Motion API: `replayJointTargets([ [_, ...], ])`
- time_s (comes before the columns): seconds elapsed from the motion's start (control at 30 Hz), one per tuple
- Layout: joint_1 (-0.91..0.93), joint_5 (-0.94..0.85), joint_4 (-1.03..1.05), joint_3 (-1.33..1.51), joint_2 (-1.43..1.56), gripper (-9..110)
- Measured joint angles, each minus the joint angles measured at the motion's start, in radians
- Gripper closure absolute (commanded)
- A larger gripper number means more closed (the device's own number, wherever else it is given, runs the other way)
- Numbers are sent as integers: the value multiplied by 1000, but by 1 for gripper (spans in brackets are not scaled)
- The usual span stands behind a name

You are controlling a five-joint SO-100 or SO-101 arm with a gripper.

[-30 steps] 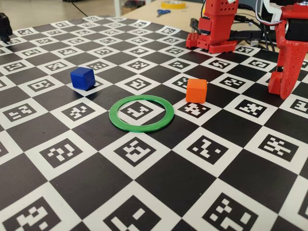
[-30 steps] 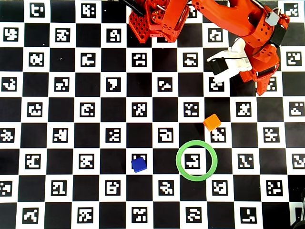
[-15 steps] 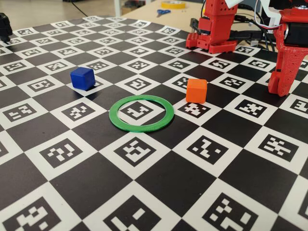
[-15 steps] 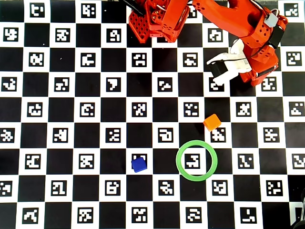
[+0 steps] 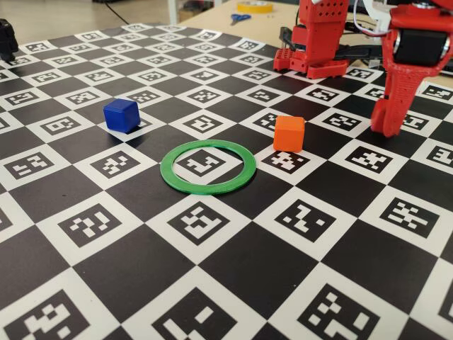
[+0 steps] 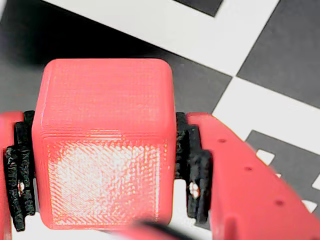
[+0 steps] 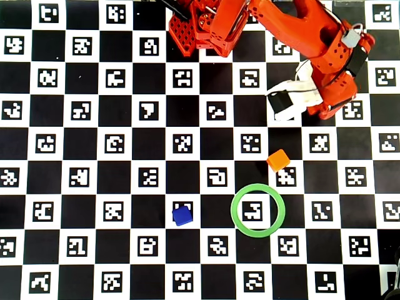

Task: Grab the red cube then put it in the green circle then put the blue cube on top and finally the orange cube on top

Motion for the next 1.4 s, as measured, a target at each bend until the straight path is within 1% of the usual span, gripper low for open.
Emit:
replayJointTargets([
  [0.23, 114, -21, 163, -149, 54, 98],
  [0.57, 241, -21, 249, -334, 77, 98],
  [0.73, 334, -46, 255, -416, 77, 98],
  [1.13, 520, -299, 140, -440, -78, 98],
  [1.4, 600, -354, 75, -505, -210, 99],
])
